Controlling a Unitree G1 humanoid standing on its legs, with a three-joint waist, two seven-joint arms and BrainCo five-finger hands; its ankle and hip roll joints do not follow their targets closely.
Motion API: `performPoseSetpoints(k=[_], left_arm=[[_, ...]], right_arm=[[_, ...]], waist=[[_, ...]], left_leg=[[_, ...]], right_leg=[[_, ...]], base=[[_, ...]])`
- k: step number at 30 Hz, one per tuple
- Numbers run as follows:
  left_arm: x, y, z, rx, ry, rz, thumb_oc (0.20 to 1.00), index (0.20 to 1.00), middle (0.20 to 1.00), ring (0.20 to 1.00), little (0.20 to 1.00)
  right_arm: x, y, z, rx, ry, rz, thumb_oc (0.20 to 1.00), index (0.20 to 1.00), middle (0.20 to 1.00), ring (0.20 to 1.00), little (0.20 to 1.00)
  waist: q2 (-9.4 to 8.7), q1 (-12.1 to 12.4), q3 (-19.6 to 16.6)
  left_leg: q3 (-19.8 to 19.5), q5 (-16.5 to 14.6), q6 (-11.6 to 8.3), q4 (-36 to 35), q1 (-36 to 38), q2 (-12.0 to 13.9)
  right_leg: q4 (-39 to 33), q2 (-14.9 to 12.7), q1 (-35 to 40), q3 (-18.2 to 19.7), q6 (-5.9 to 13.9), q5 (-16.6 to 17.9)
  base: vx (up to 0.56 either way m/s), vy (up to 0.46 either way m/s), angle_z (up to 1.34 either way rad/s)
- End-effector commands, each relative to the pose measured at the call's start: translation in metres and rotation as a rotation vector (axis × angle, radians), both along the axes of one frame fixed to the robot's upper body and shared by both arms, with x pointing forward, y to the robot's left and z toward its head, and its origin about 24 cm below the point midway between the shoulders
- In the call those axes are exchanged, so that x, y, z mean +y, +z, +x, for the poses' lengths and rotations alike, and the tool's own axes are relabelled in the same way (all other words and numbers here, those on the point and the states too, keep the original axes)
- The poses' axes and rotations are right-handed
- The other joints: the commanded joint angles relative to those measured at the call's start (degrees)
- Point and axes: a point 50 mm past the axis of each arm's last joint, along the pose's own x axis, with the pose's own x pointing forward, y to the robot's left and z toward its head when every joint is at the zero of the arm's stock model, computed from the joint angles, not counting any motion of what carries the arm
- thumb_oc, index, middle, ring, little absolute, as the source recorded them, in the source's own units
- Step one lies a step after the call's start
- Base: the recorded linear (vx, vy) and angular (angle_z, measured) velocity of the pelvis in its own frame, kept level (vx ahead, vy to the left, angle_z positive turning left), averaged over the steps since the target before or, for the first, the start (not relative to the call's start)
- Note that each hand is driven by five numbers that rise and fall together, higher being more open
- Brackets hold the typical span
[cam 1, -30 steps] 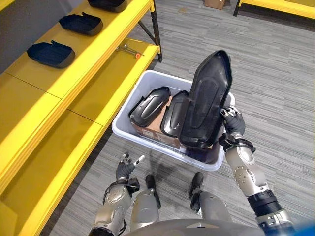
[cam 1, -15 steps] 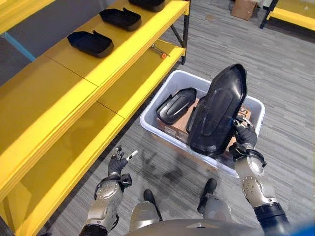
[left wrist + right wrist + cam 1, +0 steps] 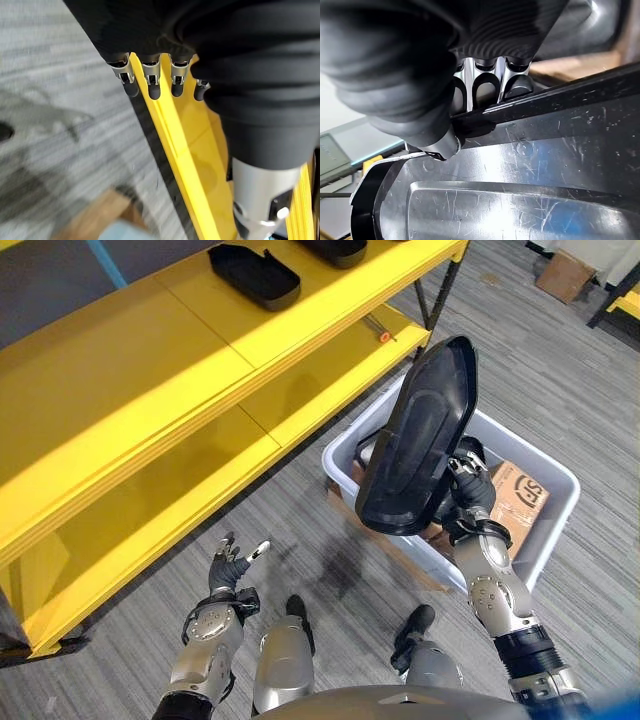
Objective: Move parts from the plastic box to the shelf.
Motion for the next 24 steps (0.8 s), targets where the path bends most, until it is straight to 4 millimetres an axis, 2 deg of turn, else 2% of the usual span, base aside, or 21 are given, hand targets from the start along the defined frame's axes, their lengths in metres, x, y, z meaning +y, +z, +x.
performPoseSetpoints(k=[1, 2, 4, 5, 6, 9, 12, 15, 17, 19, 20, 24], left_arm=[[0.0, 0.034, 0.018, -0.168, -0.076, 0.088, 1.0, 1.0, 1.0, 1.0, 1.0], [0.0, 0.033, 0.018, -0.168, -0.077, 0.088, 1.0, 1.0, 1.0, 1.0, 1.0], [-0.003, 0.039, 0.025, -0.188, -0.12, 0.11, 1.0, 1.0, 1.0, 1.0, 1.0], [-0.004, 0.04, 0.027, -0.192, -0.14, 0.12, 1.0, 1.0, 1.0, 1.0, 1.0], [-0.006, 0.042, 0.029, -0.195, -0.16, 0.131, 1.0, 1.0, 1.0, 1.0, 1.0], [-0.006, 0.046, 0.031, -0.211, -0.18, 0.151, 1.0, 1.0, 1.0, 1.0, 1.0], [-0.005, 0.047, 0.034, -0.21, -0.175, 0.152, 1.0, 1.0, 1.0, 1.0, 1.0], [-0.005, 0.044, 0.033, -0.198, -0.179, 0.155, 1.0, 1.0, 1.0, 1.0, 1.0], [-0.006, 0.04, 0.031, -0.177, -0.182, 0.157, 1.0, 1.0, 1.0, 1.0, 1.0], [-0.007, 0.037, 0.029, -0.171, -0.183, 0.147, 1.0, 1.0, 1.0, 1.0, 1.0], [-0.01, 0.033, 0.027, -0.156, -0.186, 0.133, 1.0, 1.0, 1.0, 1.0, 1.0], [-0.01, 0.023, 0.015, -0.114, -0.168, 0.094, 1.0, 1.0, 1.0, 1.0, 1.0]], right_arm=[[-0.01, 0.034, -0.001, -0.187, -0.024, 0.041, 0.2, 0.2, 0.2, 0.2, 0.2], [-0.01, 0.034, -0.001, -0.187, -0.025, 0.041, 0.2, 0.2, 0.2, 0.2, 0.2], [-0.014, 0.034, -0.003, -0.197, -0.042, 0.064, 0.2, 0.2, 0.2, 0.2, 0.2], [-0.016, 0.032, -0.006, -0.196, -0.042, 0.075, 0.2, 0.2, 0.2, 0.2, 0.2], [-0.018, 0.03, -0.008, -0.195, -0.048, 0.078, 0.2, 0.2, 0.2, 0.2, 0.2], [-0.019, 0.031, -0.009, -0.205, -0.056, 0.084, 0.2, 0.2, 0.2, 0.2, 0.2], [-0.021, 0.032, -0.007, -0.204, -0.078, 0.091, 0.2, 0.2, 0.2, 0.2, 0.2], [-0.022, 0.032, -0.007, -0.205, -0.082, 0.091, 0.2, 0.2, 0.2, 0.2, 0.2], [-0.027, 0.031, -0.009, -0.2, -0.095, 0.077, 0.2, 0.2, 0.2, 0.2, 0.2], [-0.032, 0.029, -0.012, -0.192, -0.11, 0.078, 0.2, 0.2, 0.2, 0.2, 0.2], [-0.035, 0.025, -0.015, -0.177, -0.117, 0.074, 0.2, 0.2, 0.2, 0.2, 0.2], [-0.042, 0.021, -0.019, -0.157, -0.143, 0.05, 0.2, 0.2, 0.2, 0.2, 0.2]], waist=[[4.31, -3.27, -2.16], [4.32, -3.11, -2.27], [4.89, -5.45, -2.59], [4.96, -6.02, -2.53], [4.8, -6.35, -2.22], [4.22, -6.49, -1.84], [3.69, -7.35, -0.49], [3.24, -8.0, 0.44], [2.53, -8.91, 0.99], [2.3, -9.12, 0.64], [1.88, -9.35, -0.37], [2.22, -8.94, -2.83]], left_leg=[[-3.0, 9.55, -0.77, -19.12, 6.19, -3.95], [-2.86, 9.64, -0.79, -19.36, 6.25, -3.93], [-5.65, 11.87, -0.03, -21.09, 6.23, -4.74], [-6.54, 12.28, 0.02, -21.93, 6.76, -4.96], [-7.36, 12.28, 0.1, -22.28, 7.41, -5.41], [-7.87, 12.01, 0.38, -22.31, 7.16, -5.98], [-9.07, 10.66, 0.31, -20.7, 7.32, -5.53], [-9.78, 9.22, 0.11, -19.23, 8.54, -5.77], [-10.94, 7.92, -0.02, -17.7, 9.96, -6.65], [-11.59, 7.73, -0.23, -17.56, 10.43, -7.04], [-11.77, 7.3, -0.31, -17.57, 11.37, -7.55], [-13.12, 7.26, -1.4, -18.72, 13.63, -5.97]], right_leg=[[4.32, 4.8, 2.9, 17.41, 2.99, -2.96], [4.5, 4.82, 2.65, 17.61, 2.96, -3.04], [5.51, 11.44, -0.4, 27.57, 0.96, -6.45], [6.38, 13.94, -1.19, 29.64, 0.35, -9.08], [6.95, 15.23, -1.18, 30.58, -0.06, -10.77], [4.99, 15.63, -2.27, 30.47, 0.12, -9.01], [1.35, 15.39, -8.76, 32.92, 1.13, -5.85], [-0.78, 14.55, -9.64, 33.67, 1.72, -4.28], [-1.42, 14.29, -10.17, 36.1, 2.54, -2.85], [-1.54, 14.22, -8.86, 36.62, 2.49, -3.58], [-1.06, 13.89, -7.55, 37.43, 2.96, -2.48], [-0.94, 14.81, -4.05, 34.89, 2.2, -5.2]], base=[[0.14, 0.143, 1.13], [0.14, 0.177, 1.19], [0.07, 0.093, 0.66], [0.11, 0.118, 0.68], [0.07, 0.092, 0.89], [0.04, 0.001, 0.84], [0.07, -0.057, 0.01], [0.08, -0.035, 0.1], [0.09, -0.07, 0.16], [0.07, -0.074, 0.53], [0.12, -0.174, 1.01], [0.11, -0.203, 0.23]])
